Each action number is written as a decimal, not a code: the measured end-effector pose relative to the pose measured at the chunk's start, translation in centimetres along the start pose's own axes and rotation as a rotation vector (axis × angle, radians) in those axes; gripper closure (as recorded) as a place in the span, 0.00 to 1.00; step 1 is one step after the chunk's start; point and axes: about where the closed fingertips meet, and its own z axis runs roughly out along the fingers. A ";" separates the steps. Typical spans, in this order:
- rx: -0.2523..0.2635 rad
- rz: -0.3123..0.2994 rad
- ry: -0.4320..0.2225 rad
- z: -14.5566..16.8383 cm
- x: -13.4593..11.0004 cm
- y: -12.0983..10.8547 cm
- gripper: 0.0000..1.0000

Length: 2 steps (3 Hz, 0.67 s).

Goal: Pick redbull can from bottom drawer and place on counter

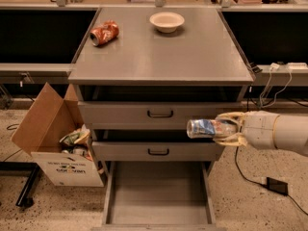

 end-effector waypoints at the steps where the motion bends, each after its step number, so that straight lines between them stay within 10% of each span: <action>1: -0.006 0.018 0.025 0.7 0.0 -1.2 1.00; 2: 0.004 0.033 0.045 1.6 -0.9 -5.8 1.00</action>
Offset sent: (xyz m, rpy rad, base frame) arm 0.1151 0.0138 0.0884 -0.0089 0.0066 -0.0853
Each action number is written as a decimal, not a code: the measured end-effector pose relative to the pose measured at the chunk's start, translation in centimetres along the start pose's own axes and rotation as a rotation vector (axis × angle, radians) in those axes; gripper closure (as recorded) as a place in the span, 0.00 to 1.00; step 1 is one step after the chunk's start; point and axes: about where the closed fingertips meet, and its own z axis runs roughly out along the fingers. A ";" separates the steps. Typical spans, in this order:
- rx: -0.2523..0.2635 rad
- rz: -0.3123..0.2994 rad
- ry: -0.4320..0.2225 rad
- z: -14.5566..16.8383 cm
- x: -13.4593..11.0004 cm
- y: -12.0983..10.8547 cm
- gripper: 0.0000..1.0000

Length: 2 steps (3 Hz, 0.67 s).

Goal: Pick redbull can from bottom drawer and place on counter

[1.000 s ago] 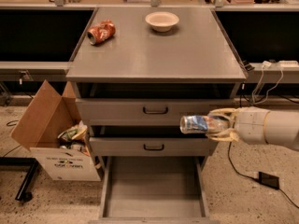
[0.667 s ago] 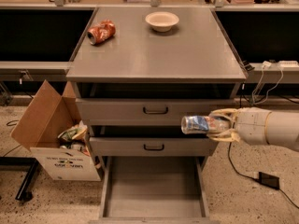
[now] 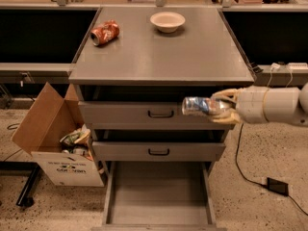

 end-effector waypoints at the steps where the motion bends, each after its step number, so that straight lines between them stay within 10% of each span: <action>1: 0.048 -0.034 0.004 -0.1 -3.1 -6.0 1.00; 2: 0.070 -0.069 -0.013 0.6 -5.3 -9.7 1.00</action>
Offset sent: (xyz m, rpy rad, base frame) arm 0.0902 0.0308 0.1170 -0.0234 -0.1358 0.0105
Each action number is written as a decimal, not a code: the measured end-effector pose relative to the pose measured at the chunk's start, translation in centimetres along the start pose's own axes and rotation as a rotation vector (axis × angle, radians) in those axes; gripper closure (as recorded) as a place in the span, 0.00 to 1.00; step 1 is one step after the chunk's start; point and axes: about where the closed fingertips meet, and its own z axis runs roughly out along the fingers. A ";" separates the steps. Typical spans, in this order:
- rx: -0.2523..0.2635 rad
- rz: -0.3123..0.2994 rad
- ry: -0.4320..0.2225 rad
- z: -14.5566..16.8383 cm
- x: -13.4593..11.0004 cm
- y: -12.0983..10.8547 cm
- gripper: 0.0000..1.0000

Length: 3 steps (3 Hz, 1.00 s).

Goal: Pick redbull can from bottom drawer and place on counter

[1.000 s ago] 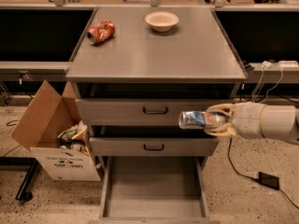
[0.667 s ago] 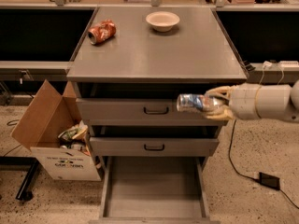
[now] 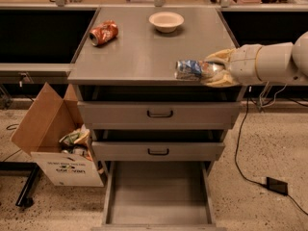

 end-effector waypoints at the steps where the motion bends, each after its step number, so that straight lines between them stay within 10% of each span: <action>1: 0.008 -0.002 -0.008 0.4 -0.2 -0.9 1.00; 3: 0.111 0.038 -0.018 4.3 -0.8 -9.7 1.00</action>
Offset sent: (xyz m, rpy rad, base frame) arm 0.1050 0.0141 0.0784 0.0582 -0.1257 -0.0378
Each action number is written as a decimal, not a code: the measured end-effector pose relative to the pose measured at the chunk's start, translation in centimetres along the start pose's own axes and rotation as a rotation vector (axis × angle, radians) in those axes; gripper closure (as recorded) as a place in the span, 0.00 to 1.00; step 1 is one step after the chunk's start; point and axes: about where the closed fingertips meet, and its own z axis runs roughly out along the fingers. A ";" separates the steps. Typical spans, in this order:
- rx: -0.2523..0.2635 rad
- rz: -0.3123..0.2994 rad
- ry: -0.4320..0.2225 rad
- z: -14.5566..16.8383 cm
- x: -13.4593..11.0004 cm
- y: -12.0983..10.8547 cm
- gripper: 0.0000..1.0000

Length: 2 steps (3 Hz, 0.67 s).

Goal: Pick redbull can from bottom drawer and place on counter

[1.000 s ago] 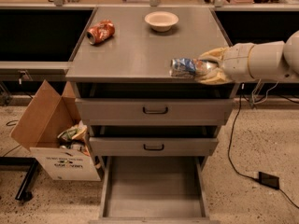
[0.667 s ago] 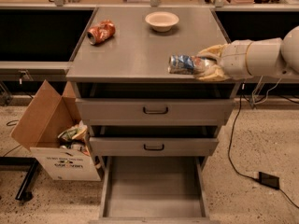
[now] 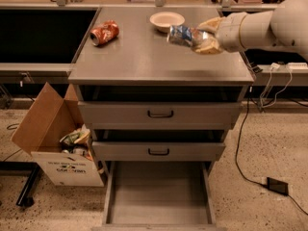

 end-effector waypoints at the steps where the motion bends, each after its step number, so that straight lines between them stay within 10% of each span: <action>1: 0.032 0.100 0.017 2.7 0.9 -2.7 1.00; 2: 0.030 0.225 0.034 5.6 2.6 -3.6 1.00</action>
Offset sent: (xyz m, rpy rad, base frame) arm 0.1085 -0.0043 -0.0279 0.2469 0.2170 -0.2196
